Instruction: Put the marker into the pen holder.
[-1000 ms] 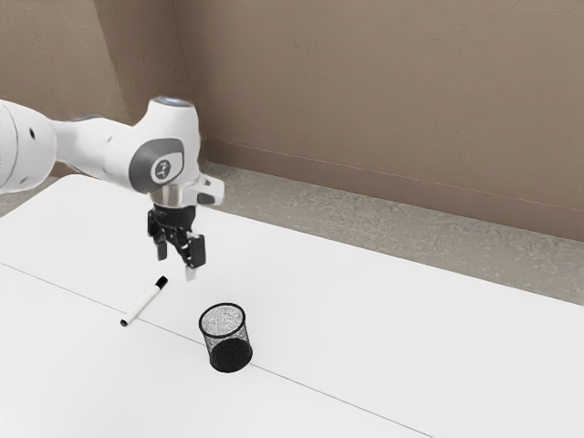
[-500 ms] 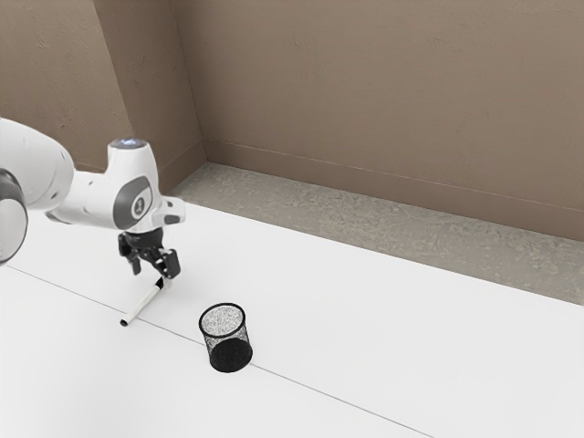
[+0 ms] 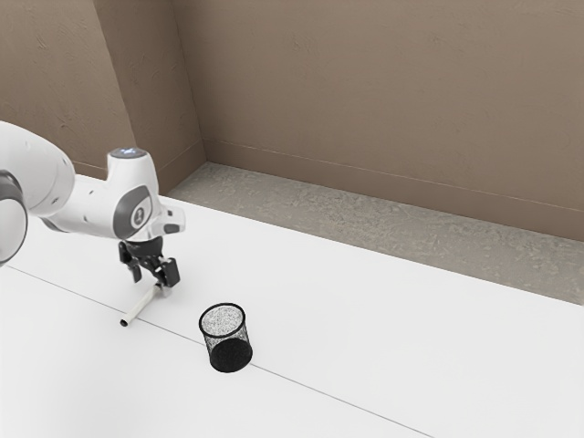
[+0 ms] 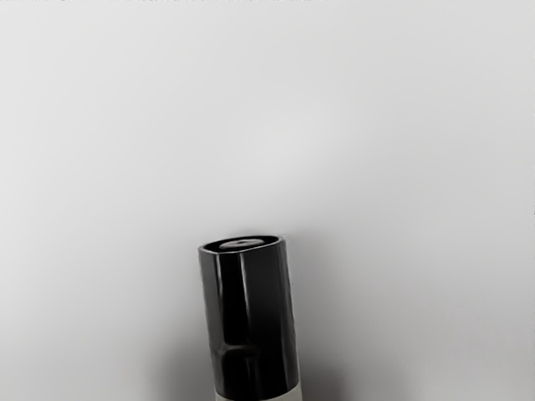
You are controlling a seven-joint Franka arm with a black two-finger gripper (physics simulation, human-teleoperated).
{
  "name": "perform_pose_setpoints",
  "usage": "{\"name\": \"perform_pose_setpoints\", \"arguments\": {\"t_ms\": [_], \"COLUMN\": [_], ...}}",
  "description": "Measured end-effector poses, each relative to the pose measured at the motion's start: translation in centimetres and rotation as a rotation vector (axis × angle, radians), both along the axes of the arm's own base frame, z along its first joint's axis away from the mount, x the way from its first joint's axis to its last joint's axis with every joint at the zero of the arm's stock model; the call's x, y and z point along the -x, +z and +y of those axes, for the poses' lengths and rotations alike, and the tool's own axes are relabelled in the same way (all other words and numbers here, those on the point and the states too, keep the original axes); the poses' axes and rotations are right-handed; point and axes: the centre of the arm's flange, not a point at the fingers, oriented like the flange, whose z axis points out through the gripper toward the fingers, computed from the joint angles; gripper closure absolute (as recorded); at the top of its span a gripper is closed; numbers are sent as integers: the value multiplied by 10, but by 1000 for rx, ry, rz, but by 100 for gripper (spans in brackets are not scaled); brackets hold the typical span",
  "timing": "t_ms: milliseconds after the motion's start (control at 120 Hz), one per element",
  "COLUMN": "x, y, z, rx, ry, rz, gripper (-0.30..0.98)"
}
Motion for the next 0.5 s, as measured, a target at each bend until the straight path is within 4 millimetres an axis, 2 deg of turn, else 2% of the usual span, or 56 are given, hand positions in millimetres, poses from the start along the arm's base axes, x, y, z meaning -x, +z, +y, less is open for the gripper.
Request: {"name": "perform_pose_setpoints", "arguments": {"t_ms": [500], "x": [0], "y": [-3], "z": [-1], "rx": [1], "ry": [-11], "rz": [-14], "gripper": [0]}}
